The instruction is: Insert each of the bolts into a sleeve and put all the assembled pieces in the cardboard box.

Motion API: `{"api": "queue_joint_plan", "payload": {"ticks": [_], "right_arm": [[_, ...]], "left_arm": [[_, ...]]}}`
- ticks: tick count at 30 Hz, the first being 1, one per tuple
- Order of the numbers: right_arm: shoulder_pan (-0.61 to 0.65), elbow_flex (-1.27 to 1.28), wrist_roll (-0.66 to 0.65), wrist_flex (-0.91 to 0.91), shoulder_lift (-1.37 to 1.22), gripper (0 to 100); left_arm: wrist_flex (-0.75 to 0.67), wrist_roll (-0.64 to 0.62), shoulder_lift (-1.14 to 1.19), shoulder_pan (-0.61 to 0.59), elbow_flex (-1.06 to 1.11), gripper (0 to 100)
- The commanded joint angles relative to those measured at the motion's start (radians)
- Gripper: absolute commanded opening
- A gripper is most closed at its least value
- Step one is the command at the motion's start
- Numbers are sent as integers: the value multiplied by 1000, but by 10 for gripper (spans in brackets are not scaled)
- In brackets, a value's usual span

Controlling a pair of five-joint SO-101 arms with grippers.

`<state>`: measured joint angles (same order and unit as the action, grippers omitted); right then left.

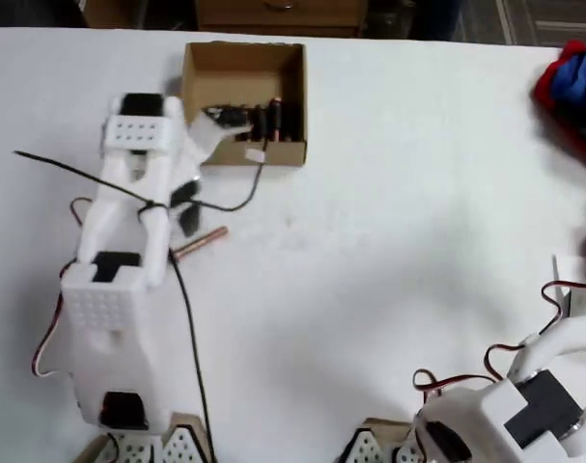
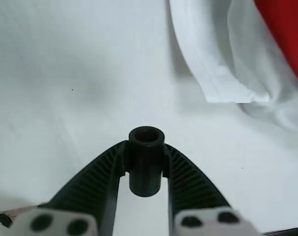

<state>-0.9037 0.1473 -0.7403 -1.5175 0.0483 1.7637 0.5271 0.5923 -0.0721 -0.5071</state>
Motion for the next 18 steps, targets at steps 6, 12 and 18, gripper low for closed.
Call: {"api": "queue_joint_plan", "payload": {"ticks": [6, 12, 18], "right_arm": [[7, -15, 0, -5, 62, 20], [2, -15, 0, -5, 62, 20], [8, -14, 0, -5, 62, 20]], "left_arm": [[23, -1283, -57, 68, 54, 129], [21, -1467, -57, 77, 147, 132], [20, -1642, -57, 75, 206, 132]]}}
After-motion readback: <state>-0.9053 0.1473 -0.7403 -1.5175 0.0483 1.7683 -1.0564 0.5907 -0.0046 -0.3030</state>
